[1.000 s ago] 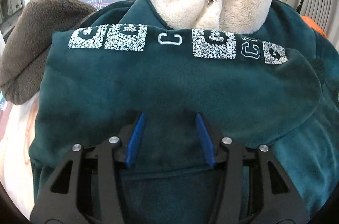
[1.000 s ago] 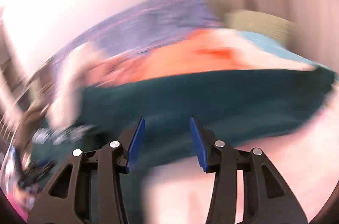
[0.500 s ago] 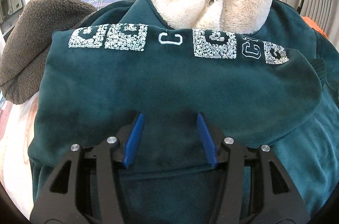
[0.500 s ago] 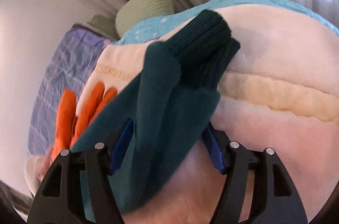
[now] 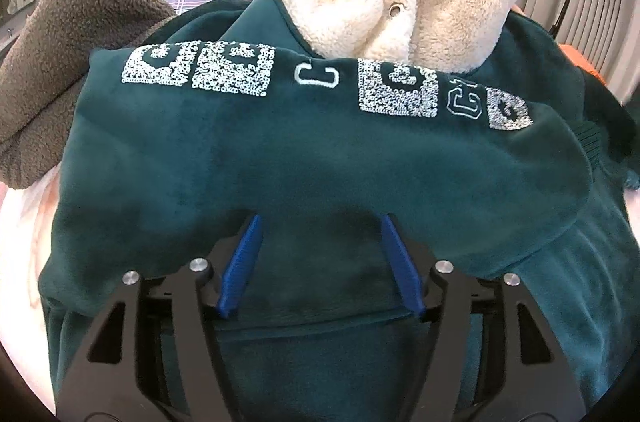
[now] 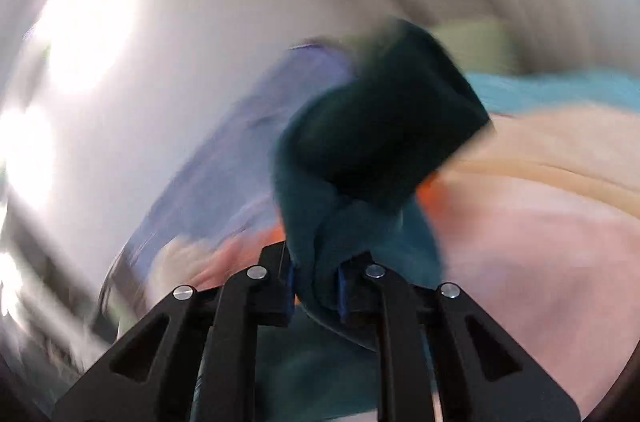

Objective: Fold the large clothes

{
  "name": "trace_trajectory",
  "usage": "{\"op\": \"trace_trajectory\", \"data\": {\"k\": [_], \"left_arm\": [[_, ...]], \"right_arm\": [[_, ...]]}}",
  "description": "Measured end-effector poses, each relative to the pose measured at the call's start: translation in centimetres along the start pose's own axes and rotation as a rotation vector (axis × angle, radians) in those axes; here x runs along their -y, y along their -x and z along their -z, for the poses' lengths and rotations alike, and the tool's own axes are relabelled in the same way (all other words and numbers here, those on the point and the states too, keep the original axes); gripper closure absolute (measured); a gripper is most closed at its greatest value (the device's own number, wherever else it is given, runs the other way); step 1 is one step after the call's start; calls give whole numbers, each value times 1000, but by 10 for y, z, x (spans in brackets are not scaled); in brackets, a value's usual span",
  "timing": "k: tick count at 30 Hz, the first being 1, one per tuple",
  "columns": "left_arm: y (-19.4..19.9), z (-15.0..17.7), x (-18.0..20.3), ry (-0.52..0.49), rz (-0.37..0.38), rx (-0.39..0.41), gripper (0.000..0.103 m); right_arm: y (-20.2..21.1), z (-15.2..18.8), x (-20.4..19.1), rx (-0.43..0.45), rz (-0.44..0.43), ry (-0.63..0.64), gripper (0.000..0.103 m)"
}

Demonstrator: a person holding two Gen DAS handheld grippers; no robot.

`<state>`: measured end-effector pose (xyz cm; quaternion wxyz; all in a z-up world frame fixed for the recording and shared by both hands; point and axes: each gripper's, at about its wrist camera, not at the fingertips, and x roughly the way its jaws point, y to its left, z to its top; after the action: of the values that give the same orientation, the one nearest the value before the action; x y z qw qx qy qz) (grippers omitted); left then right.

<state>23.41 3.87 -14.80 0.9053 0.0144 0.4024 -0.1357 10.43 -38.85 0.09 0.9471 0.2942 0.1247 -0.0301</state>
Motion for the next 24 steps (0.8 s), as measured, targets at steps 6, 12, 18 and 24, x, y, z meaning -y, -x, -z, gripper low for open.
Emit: {"op": "trace_trajectory", "data": {"k": [6,12,18,24], "left_arm": [[12,1,-25,110,145,49,32],[37,12,-73,350,404,137,21],[34,7,-53,349,557,97,16],[45,-27,-5,232,598,72,11]], "right_arm": [[-69,122,-153,-292,-200,297,85],[-128,246,-170,-654,-100,519,77],[-125,248,-161,-613,-152,524,69],[-112,259,-171,-579,-235,562,56]]}}
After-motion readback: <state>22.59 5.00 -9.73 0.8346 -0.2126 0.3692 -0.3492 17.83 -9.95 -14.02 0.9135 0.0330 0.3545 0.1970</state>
